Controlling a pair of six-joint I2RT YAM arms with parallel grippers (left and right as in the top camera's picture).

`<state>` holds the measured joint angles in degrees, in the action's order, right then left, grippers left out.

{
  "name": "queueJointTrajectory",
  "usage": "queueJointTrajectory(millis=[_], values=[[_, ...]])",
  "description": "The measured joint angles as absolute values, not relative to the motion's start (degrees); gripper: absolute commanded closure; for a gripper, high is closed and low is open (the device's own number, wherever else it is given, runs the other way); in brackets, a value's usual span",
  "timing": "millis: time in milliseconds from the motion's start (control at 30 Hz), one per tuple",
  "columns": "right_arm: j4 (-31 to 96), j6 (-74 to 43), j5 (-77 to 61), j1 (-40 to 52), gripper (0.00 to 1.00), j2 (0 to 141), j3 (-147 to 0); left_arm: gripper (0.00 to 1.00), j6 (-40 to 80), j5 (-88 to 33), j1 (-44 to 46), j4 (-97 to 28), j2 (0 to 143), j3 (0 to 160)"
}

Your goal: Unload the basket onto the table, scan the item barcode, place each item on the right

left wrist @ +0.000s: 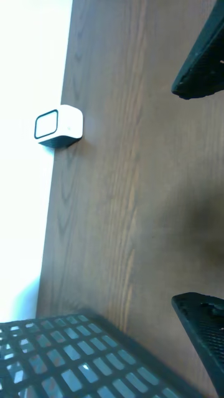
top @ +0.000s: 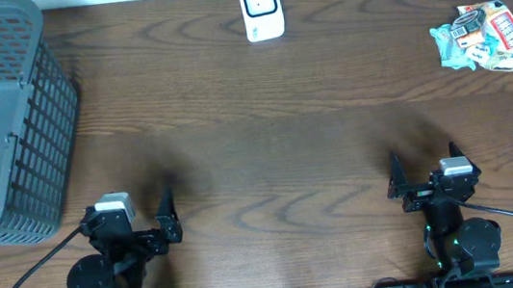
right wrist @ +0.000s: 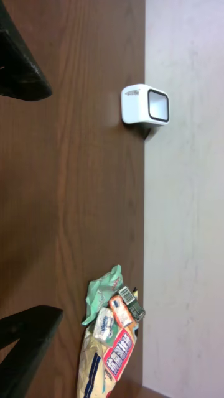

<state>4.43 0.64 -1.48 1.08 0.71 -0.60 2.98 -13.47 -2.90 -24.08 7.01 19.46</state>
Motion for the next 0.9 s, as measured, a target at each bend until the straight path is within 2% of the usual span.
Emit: queueJointTrajectory(millis=[900], values=[[4.4,0.64,-1.45,1.08,0.01,0.71,-0.6,0.02,6.44,-13.37,-2.87,5.56,0.62,3.18]])
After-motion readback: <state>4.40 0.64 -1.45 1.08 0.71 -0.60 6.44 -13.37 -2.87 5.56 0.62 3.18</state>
